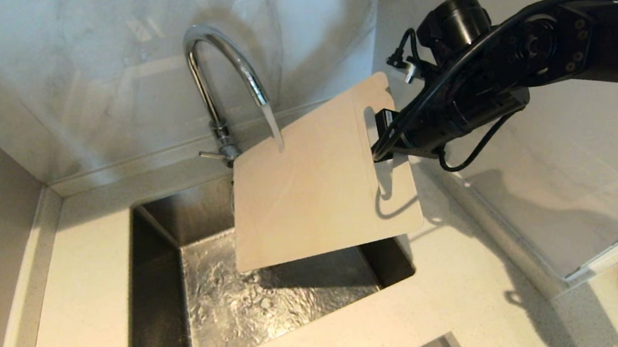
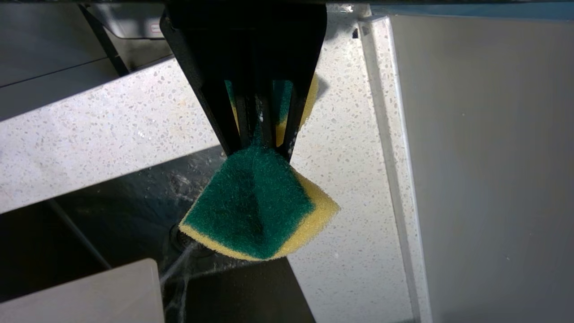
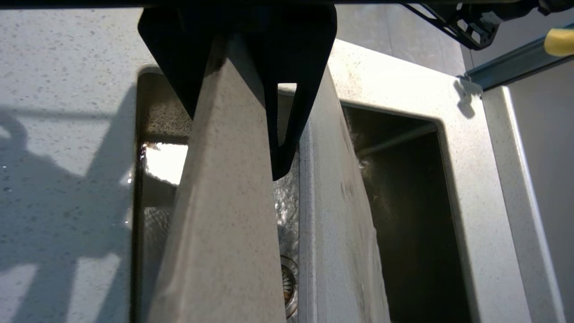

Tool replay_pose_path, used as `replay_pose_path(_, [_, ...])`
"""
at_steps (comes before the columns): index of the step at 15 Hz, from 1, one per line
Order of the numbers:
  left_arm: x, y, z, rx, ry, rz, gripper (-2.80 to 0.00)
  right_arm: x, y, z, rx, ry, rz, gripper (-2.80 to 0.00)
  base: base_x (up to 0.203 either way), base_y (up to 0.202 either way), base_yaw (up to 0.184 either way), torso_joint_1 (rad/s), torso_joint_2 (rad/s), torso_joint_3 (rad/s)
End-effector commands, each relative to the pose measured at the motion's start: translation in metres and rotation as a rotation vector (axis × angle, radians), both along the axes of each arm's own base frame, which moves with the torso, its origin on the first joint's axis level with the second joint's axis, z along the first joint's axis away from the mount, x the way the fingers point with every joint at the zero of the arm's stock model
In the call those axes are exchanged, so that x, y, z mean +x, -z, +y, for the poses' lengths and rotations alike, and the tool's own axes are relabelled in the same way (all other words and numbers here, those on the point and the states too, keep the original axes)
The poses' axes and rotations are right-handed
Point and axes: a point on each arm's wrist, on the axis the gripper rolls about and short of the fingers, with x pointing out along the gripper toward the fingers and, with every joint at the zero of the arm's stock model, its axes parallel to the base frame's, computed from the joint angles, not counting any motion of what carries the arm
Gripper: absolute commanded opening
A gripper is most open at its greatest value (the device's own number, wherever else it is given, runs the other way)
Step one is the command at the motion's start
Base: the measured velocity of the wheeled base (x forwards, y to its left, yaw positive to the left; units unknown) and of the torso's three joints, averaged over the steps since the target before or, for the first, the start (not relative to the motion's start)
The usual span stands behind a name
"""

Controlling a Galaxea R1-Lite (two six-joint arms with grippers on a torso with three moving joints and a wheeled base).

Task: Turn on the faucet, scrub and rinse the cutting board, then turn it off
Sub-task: Scrub the cutting board underwater

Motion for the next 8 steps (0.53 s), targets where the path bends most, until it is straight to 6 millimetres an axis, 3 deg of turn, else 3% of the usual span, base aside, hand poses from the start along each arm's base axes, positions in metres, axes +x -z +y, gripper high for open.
replay_pose_path(1, [0.0001, 0.0003, 0.0000, 0.000, -0.001, 0.000, -2.80, 0.0022, 0.0015, -0.0042, 0.004, 0.011, 0.010, -2.80, 0.000, 0.000, 0.000, 0.000, 0.00, 0.000])
replay_pose_path(8, [0.0001, 0.0003, 0.0000, 0.000, -0.001, 0.000, -2.80, 0.0008, -0.0063, -0.0065, 0.012, 0.019, -0.030, -2.80, 0.000, 0.000, 0.000, 0.000, 0.00, 0.000])
